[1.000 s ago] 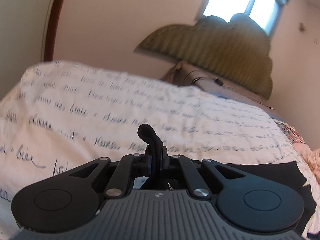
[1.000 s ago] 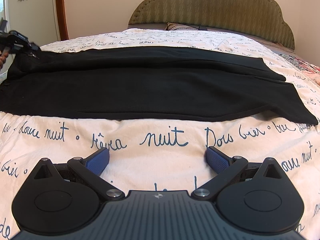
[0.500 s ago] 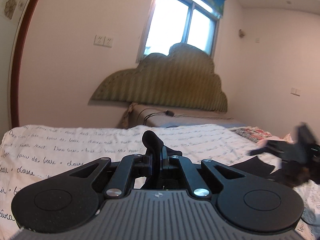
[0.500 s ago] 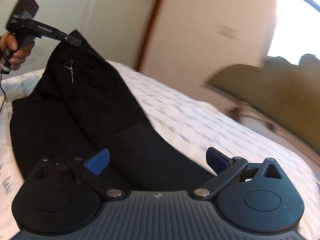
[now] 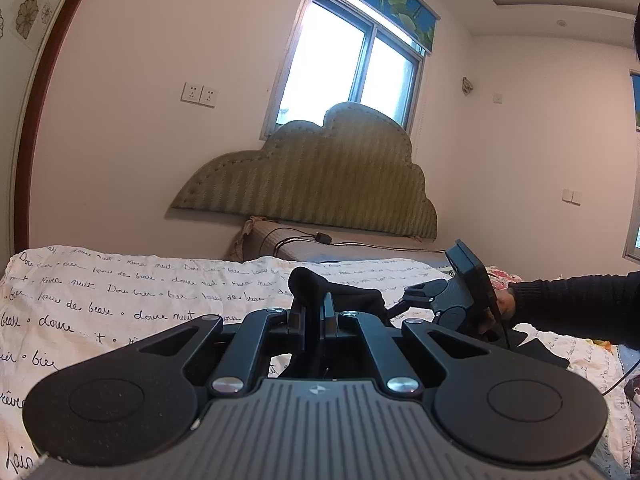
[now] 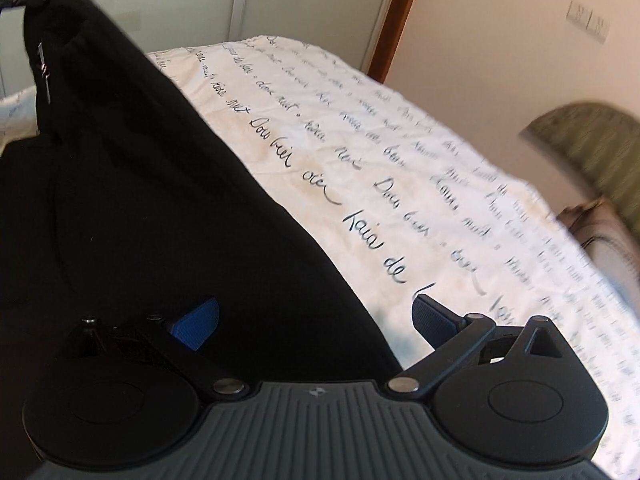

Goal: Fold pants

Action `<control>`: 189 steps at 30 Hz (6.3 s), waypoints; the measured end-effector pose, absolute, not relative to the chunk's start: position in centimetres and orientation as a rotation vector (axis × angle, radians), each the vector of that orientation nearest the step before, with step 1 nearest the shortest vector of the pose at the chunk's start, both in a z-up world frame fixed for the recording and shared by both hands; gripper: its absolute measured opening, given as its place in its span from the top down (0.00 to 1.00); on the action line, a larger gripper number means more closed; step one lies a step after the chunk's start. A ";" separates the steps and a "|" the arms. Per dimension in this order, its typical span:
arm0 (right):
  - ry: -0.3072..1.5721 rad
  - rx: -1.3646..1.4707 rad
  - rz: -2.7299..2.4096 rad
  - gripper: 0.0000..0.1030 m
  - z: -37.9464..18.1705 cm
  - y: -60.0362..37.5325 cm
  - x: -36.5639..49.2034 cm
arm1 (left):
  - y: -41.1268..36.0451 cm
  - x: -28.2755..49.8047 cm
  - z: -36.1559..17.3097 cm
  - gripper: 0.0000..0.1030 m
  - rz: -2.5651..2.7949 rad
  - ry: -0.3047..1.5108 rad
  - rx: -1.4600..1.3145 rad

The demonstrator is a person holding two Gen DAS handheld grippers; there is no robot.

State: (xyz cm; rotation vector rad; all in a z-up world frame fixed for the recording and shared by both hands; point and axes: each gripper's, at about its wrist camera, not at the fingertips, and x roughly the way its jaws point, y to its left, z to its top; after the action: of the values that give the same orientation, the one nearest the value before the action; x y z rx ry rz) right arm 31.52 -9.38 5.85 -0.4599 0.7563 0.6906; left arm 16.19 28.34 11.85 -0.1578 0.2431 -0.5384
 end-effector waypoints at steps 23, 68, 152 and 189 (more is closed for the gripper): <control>0.775 -0.218 0.871 0.93 9.6 -8.1 13.0 | 33.3 8.6 7.3 0.62 -0.347 0.447 -0.464; 0.698 0.009 0.792 0.93 8.8 -8.6 14.0 | 29.1 7.8 3.2 0.84 0.145 0.779 -1.064; 0.549 -0.816 0.561 0.51 2.8 -3.0 6.4 | 26.3 4.4 5.8 0.39 -0.002 0.862 -0.885; 0.529 -0.520 0.575 0.88 6.0 -2.7 6.3 | 24.6 11.6 7.8 0.94 -0.010 0.767 -0.842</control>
State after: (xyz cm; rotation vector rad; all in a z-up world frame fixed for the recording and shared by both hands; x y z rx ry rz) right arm 6.34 -2.67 5.96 -0.5203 0.5286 0.5753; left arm 11.58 24.64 7.83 -0.8425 0.7671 -0.0104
